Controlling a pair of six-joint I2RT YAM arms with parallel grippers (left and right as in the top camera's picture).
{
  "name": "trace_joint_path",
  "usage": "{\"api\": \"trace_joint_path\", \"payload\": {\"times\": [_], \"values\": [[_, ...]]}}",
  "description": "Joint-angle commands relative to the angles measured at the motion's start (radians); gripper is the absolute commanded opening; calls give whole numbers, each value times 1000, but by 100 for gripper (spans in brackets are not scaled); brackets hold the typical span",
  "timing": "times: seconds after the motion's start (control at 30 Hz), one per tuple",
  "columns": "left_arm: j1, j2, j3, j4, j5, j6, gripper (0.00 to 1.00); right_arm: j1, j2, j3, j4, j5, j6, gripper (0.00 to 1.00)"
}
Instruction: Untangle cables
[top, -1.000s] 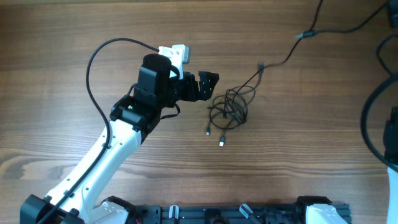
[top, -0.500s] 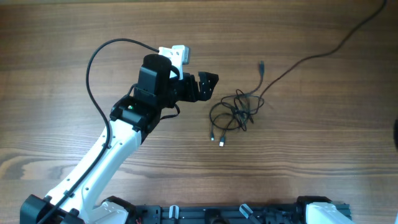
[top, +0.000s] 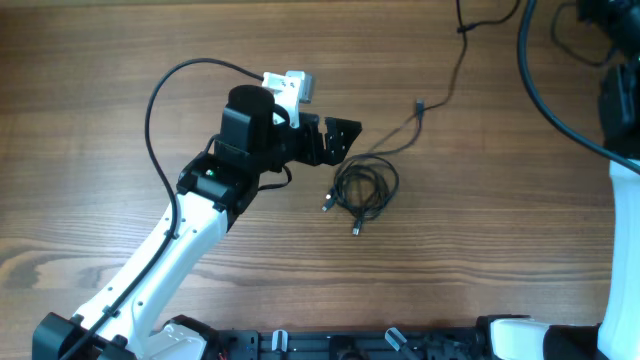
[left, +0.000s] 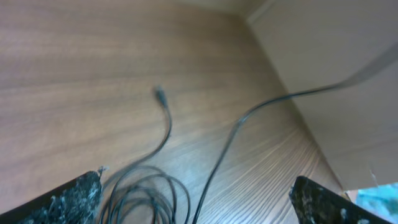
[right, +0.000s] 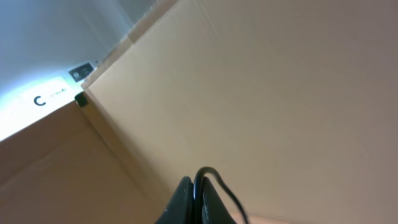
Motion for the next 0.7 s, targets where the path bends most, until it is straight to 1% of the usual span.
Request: {"api": "trace_joint_path", "payload": {"times": [0.0,0.07,0.1,0.13,0.17,0.2,0.23,0.3,0.33,0.37,0.43,0.47,0.53,0.63,0.67], "values": [[0,3,5,108,60,91,99,35,16,10,-79,-11,52,4],[0,3,5,192,143,91,98,35,22,10,-105,-11,54,4],[-2,3,5,233,209,92,98,35,24,10,-115,-13,72,4],[-23,3,5,296,282,116,98,36,29,9,-120,-30,158,4],[-47,3,5,308,273,169,98,36,33,9,-112,-56,224,4],[-69,3,5,307,238,218,98,37,35,9,-100,-76,269,4],[-93,3,5,300,159,255,98,43,37,9,-79,-97,302,4],[-137,4,5,296,-107,272,100,58,36,9,-20,-172,381,4],[-141,4,5,297,-164,272,100,58,37,9,2,-211,445,4],[-141,5,5,298,-186,278,100,58,37,9,42,-256,511,4],[-142,15,5,304,-185,297,100,58,36,9,214,-349,603,4],[-142,23,5,314,-186,297,100,58,36,9,271,-378,653,4],[-139,30,5,333,-209,296,100,58,36,9,317,-406,718,4],[-141,32,5,384,-214,293,100,58,36,9,317,-442,769,4],[-146,32,5,386,-214,293,97,58,36,9,317,-446,784,4]]}}
